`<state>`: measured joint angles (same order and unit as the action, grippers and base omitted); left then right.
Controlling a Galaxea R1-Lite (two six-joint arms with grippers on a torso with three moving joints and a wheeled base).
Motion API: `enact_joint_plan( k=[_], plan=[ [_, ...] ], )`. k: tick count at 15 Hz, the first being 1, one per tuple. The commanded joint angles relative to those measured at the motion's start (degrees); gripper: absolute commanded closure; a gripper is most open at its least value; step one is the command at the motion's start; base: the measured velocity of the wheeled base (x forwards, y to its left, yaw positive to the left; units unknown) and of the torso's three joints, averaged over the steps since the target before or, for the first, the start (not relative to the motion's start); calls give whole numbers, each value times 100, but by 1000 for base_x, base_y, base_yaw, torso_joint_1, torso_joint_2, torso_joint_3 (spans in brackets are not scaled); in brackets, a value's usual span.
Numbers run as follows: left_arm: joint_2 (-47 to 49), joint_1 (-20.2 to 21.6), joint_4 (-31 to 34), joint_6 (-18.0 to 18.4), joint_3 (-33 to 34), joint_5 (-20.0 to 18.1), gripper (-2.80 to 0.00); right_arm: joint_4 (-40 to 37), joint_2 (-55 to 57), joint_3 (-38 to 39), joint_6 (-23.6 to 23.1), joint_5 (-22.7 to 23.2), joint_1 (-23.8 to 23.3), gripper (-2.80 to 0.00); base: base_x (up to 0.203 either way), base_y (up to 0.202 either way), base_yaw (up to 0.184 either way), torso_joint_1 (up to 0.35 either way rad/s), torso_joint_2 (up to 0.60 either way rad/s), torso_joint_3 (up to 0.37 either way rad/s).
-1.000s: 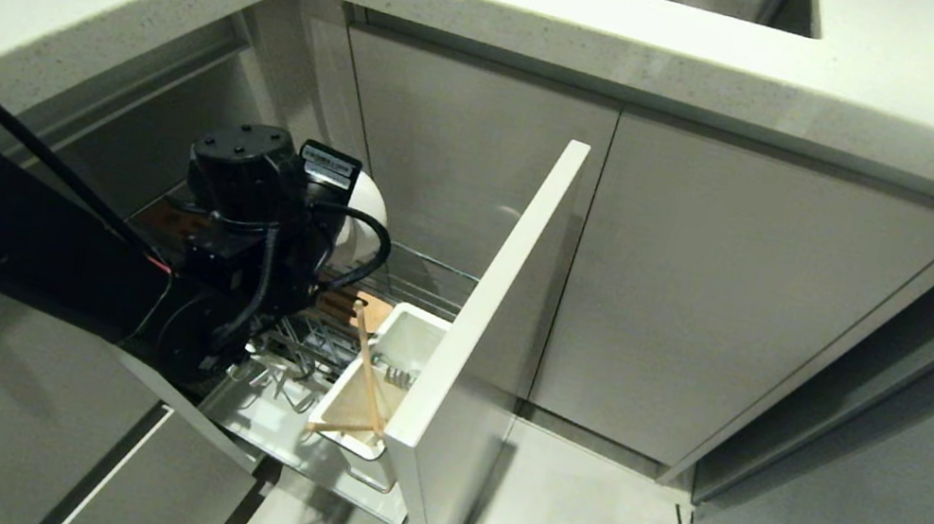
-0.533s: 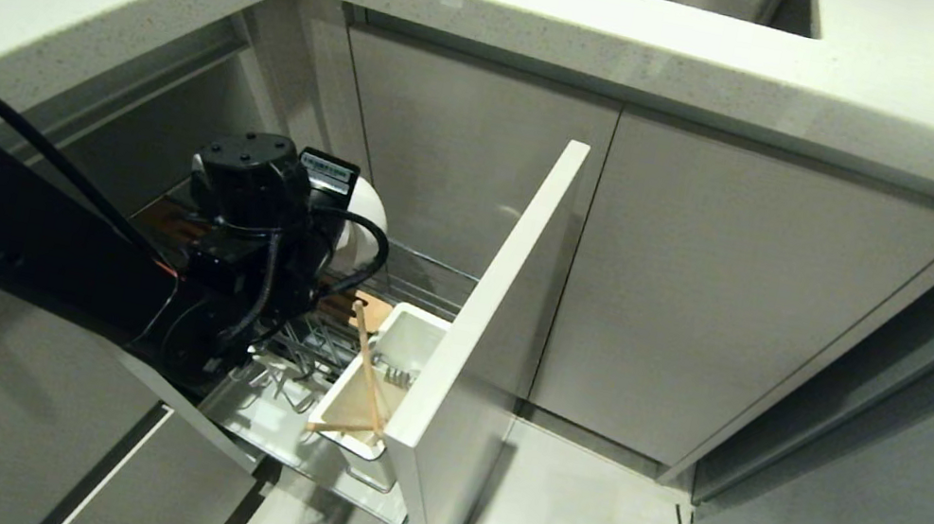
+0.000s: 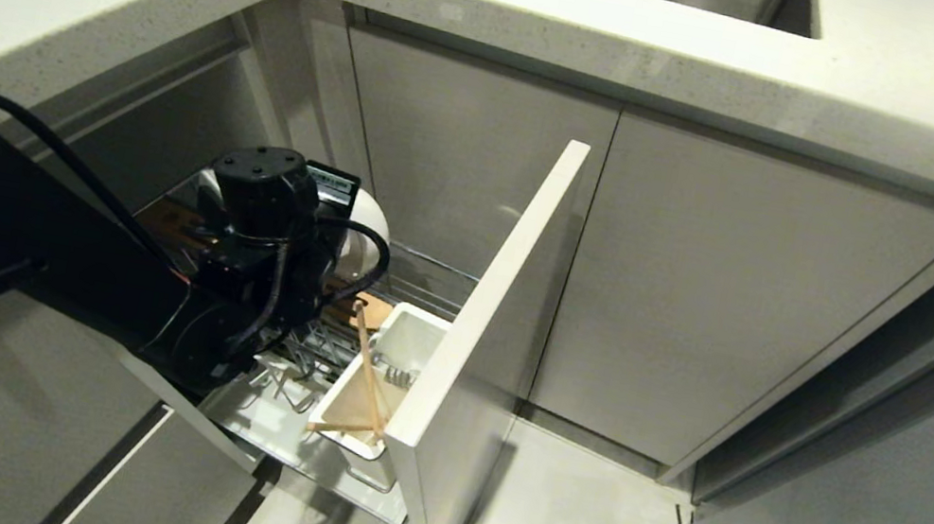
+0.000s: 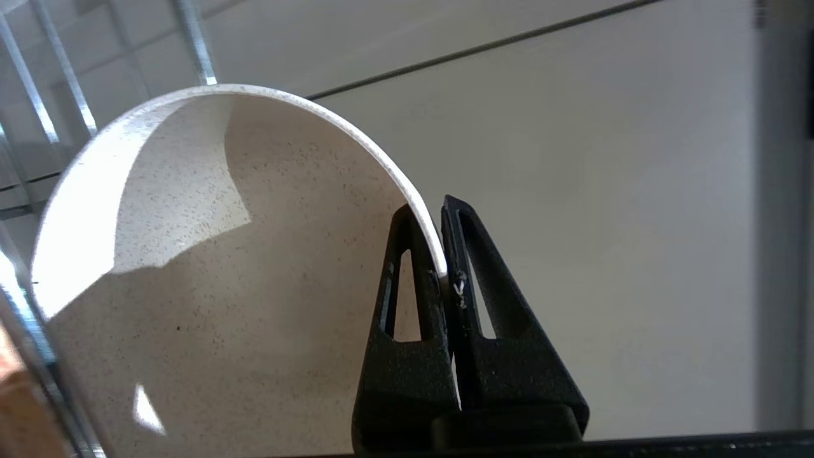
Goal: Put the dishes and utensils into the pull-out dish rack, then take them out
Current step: Pick up the bowl and place it in the cupboard
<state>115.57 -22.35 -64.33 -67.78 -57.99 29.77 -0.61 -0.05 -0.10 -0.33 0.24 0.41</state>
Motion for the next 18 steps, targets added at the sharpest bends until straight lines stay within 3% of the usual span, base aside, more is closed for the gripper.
enact_joint_plan(
  k=[1, 8, 9, 13, 18],
  plan=[
    [54, 2, -36, -51, 7, 20, 0, 0, -4, 1, -2, 2, 2, 0, 0, 0, 0, 0, 0, 0],
    [115, 2, -27, -183, -2, 3, 0, 0, -4, 1, -2, 2, 2, 0, 0, 0, 0, 0, 0, 0],
    [115, 2, -27, -183, -2, 3, -280, 0, -4, 1, -2, 2, 2, 0, 0, 0, 0, 0, 0, 0],
    [48, 2, 80, -192, 31, 75, -280, 0, -4, 1, -2, 2, 2, 0, 0, 0, 0, 0, 0, 0],
    [-406, -15, 833, -209, 58, 187, -280, 0, -4, 4, -2, 2, 2, 0, 0, 0, 0, 0, 0, 0]
  ],
)
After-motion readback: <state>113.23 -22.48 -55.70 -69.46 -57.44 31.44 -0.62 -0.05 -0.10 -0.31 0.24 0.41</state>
